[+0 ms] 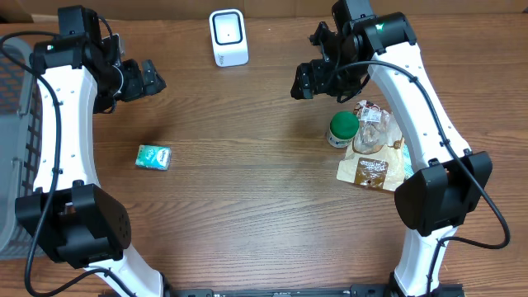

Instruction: Scan the item barcode

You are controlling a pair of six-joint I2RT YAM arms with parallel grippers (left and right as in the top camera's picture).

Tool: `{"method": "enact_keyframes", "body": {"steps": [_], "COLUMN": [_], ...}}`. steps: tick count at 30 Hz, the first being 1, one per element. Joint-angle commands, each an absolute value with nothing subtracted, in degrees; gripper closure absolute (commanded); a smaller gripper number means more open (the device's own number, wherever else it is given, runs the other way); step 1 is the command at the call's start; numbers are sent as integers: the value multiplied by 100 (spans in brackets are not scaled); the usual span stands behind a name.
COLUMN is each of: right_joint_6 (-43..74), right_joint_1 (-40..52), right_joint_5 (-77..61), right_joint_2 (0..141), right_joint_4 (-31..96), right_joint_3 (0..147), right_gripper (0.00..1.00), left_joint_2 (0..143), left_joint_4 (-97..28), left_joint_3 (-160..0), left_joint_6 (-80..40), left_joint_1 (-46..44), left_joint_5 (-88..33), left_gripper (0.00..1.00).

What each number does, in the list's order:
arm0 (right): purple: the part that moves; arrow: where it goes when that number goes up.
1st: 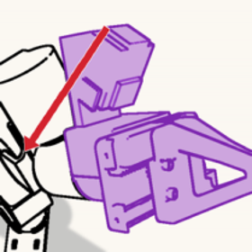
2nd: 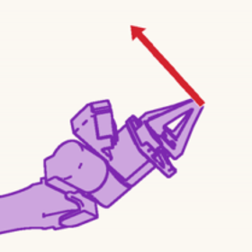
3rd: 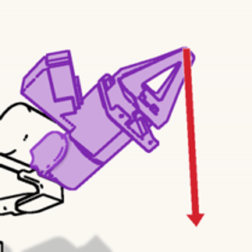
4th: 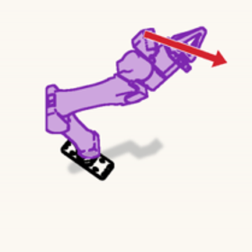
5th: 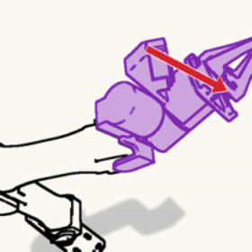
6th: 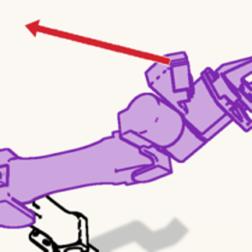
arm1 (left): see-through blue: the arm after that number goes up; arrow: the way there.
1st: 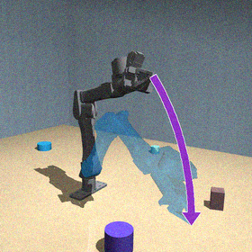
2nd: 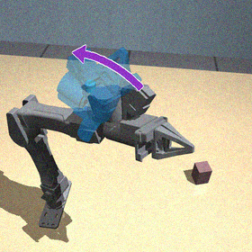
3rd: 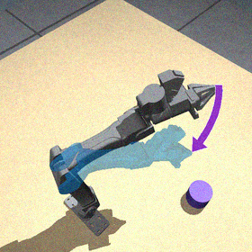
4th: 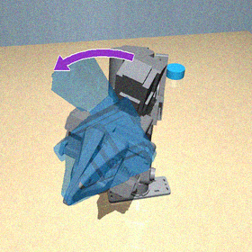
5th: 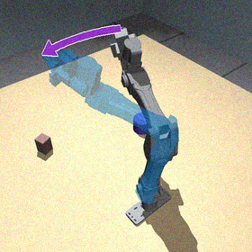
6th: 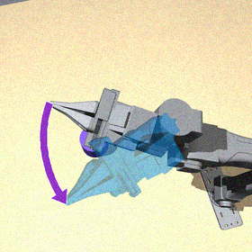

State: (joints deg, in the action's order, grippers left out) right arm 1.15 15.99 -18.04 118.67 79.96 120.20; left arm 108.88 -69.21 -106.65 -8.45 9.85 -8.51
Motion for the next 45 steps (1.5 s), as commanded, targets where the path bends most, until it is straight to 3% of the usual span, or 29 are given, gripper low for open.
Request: {"method": "enact_keyframes", "body": {"steps": [1,9,14,15,16,17,18,22,29,34,45], "right_joint_6": [202,191,191,191,191,191,191,193,196,196,196], "right_joint_1": [1575,1575,1575,1575,1575,1575,1575,1575,1575,1575,1575], "right_joint_5": [-1717,-1651,-1651,-1651,-1651,-1651,-1651,-1653,-1653,-1653,-1653], "right_joint_2": [11874,11874,11874,11874,11874,11874,11874,11874,11874,11874,11874], "right_joint_4": [7970,7961,7964,7964,7964,7964,7964,7964,7968,7988,8036], "right_joint_3": [11994,11994,11992,11992,11990,11990,11990,11990,11990,11990,11990], "right_gripper": [15,15,15,15,15,15,15,15,15,15,15], "left_joint_2": [10864,10864,10866,10866,10866,10866,10866,10866,10868,10868,10868], "left_joint_4": [-6820,-7275,-7544,-7537,-7520,-7494,-7463,-7120,-5752,-4781,-4626], "left_joint_3": [-10783,-10777,-10508,-10425,-10328,-10213,-10079,-9430,-8051,-7332,-7203], "left_joint_6": [-799,-480,-816,-906,-1000,-1140,-1367,-2029,-2040,-1922,-1879], "left_joint_1": [972,954,930,930,930,930,930,930,934,928,115], "left_joint_5": [-963,-1907,-624,-421,-222,10,272,1063,1044,405,-926], "left_gripper": [1,0,2,18,41,79,96,96,96,96,96]}}
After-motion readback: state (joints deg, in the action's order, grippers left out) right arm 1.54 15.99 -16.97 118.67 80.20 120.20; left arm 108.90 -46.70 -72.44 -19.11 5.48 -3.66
